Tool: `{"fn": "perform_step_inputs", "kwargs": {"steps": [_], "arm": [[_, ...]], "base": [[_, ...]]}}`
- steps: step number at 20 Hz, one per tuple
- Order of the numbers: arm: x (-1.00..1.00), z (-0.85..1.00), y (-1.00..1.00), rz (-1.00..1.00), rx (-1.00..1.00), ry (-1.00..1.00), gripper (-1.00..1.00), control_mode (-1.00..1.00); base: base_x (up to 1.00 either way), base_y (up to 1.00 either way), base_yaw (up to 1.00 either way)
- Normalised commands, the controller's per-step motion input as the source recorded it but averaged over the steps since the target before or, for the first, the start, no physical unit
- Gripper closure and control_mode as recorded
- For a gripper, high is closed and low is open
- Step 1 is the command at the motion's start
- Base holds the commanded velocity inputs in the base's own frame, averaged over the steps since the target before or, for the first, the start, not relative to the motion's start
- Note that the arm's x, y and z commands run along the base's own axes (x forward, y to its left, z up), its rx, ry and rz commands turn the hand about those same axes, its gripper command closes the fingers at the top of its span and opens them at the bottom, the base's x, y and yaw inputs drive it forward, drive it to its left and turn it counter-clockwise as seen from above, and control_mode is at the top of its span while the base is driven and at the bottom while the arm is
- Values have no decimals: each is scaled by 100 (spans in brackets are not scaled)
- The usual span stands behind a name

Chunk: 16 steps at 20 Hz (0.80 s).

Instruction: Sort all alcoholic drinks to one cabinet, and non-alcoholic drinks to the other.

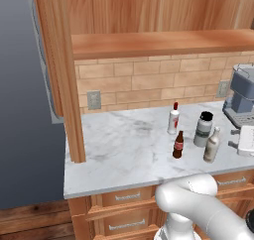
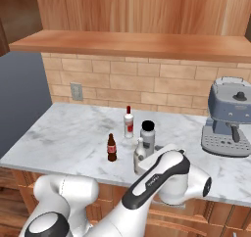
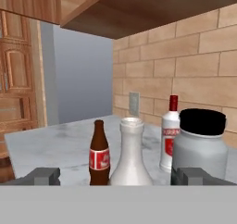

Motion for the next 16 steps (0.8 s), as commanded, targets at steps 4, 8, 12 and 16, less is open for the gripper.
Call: {"fn": "perform_step_inputs", "kwargs": {"steps": [4,8,12,16], "arm": [[2,0,8,0,0,0,-100,-100],[13,0,11,0,0,0,-100,-100],[17,0,11,0,0,0,-100,-100],[12,0,3,0,0,0,-100,-100]], "base": [[0,0,0],[0,0,0],[0,0,0],[0,0,0]]}}
